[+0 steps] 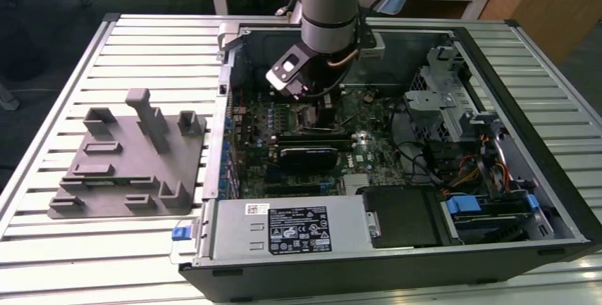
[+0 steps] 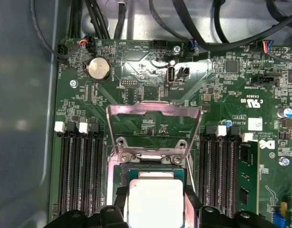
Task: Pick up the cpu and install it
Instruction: 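Place the cpu into insertion slot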
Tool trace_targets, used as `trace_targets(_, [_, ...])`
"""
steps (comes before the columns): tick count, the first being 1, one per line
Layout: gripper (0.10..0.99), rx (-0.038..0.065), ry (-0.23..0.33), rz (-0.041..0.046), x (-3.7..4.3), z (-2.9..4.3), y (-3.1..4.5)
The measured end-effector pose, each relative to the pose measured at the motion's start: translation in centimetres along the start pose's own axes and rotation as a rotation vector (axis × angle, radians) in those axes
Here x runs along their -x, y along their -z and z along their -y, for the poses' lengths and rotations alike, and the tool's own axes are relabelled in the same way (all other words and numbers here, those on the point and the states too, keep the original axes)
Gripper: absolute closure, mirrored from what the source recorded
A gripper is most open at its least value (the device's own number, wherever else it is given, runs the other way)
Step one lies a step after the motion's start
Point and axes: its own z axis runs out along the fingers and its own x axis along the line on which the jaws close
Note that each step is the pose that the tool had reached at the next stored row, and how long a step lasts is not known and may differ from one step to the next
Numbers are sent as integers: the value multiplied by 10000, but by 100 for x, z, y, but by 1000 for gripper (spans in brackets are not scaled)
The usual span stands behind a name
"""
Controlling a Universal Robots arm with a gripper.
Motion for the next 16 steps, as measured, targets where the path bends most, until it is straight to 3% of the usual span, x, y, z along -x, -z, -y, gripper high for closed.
trace_targets(16, [545,2,-203,10,-17,18,-85])
